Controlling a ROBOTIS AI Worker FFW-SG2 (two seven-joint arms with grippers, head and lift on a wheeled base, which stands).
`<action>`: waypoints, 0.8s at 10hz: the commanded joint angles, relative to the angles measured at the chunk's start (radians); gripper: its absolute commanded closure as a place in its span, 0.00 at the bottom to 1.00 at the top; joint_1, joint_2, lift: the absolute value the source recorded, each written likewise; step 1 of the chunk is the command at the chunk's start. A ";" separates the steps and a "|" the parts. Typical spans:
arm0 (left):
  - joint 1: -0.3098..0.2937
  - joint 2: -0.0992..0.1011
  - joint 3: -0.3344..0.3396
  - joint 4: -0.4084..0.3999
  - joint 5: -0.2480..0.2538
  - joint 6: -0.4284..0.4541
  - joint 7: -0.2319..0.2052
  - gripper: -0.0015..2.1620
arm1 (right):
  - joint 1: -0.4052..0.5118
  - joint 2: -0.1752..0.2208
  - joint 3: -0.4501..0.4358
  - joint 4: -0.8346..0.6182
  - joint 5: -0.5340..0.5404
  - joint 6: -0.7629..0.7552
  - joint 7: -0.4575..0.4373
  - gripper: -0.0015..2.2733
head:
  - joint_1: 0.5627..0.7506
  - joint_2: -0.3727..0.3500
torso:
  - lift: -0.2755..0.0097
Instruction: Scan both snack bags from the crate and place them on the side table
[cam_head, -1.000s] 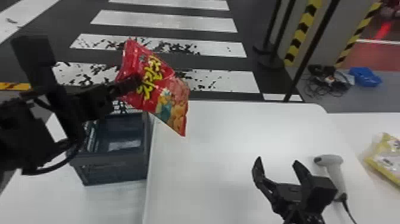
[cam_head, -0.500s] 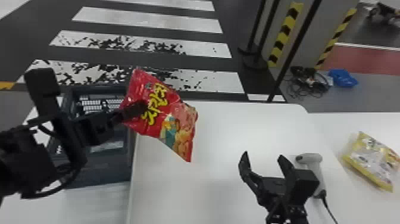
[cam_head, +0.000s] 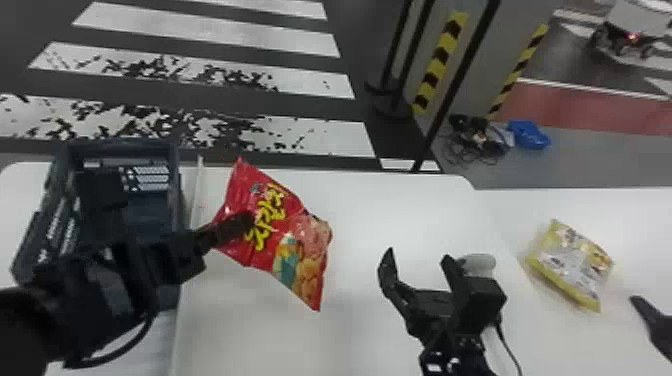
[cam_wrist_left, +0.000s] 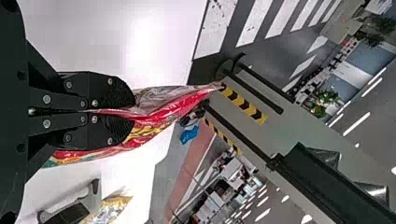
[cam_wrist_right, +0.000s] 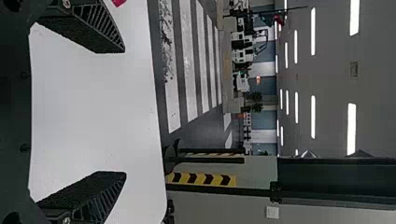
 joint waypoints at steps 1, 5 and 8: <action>0.002 -0.017 -0.063 0.072 -0.035 -0.082 -0.015 0.99 | -0.004 0.001 -0.012 -0.001 -0.004 0.003 0.000 0.02 | 0.70 0.13 | 0.63; -0.042 -0.074 -0.172 0.300 -0.084 -0.244 -0.081 0.99 | -0.009 0.001 -0.033 -0.001 -0.020 0.003 0.000 0.02 | 0.70 0.03 | 0.63; -0.087 -0.074 -0.227 0.455 -0.135 -0.339 -0.076 0.99 | -0.016 -0.001 -0.032 0.000 -0.023 0.003 0.000 0.02 | 0.70 0.03 | 0.63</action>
